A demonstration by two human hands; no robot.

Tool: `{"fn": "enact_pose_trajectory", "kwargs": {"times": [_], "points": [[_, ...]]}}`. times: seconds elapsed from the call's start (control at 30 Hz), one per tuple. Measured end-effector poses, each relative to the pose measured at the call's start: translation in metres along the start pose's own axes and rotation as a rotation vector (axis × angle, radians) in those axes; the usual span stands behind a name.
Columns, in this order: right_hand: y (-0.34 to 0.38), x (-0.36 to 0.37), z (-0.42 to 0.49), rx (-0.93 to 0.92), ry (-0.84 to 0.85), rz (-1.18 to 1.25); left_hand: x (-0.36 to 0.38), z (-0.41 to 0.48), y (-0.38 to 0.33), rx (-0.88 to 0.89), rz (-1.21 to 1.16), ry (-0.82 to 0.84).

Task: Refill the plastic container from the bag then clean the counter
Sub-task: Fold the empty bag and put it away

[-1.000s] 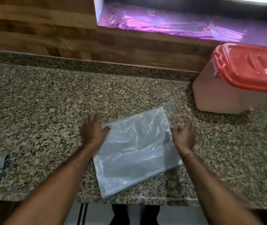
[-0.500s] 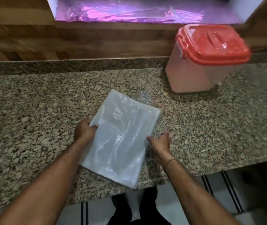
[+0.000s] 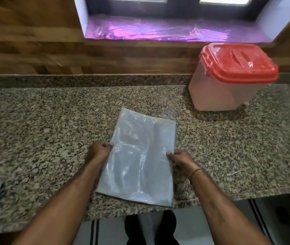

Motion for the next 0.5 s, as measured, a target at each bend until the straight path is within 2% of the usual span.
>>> {"fn": "enact_pose_trajectory", "kwargs": {"times": [0.2, 0.37, 0.5], "points": [[0.032, -0.020, 0.004, 0.066, -0.034, 0.264, -0.004, 0.011, -0.008, -0.089, -0.234, 0.095], [0.110, -0.036, -0.004, -0.119, 0.000, 0.415, -0.036, 0.006, -0.076, -0.095, -0.564, 0.152], [0.132, -0.036, -0.003, -0.204, -0.038, 0.444, -0.064, -0.010, -0.095, -0.036, -0.633, 0.135]]}}
Point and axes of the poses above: each hand's wrist, its own z-axis towards the middle knuckle, its own x-axis out of the palm, y = z × x, the point moved 5 cm from there along z, towards the middle knuckle, and after that the axes turned 8 degrees about -y, right-handed, at the moved point
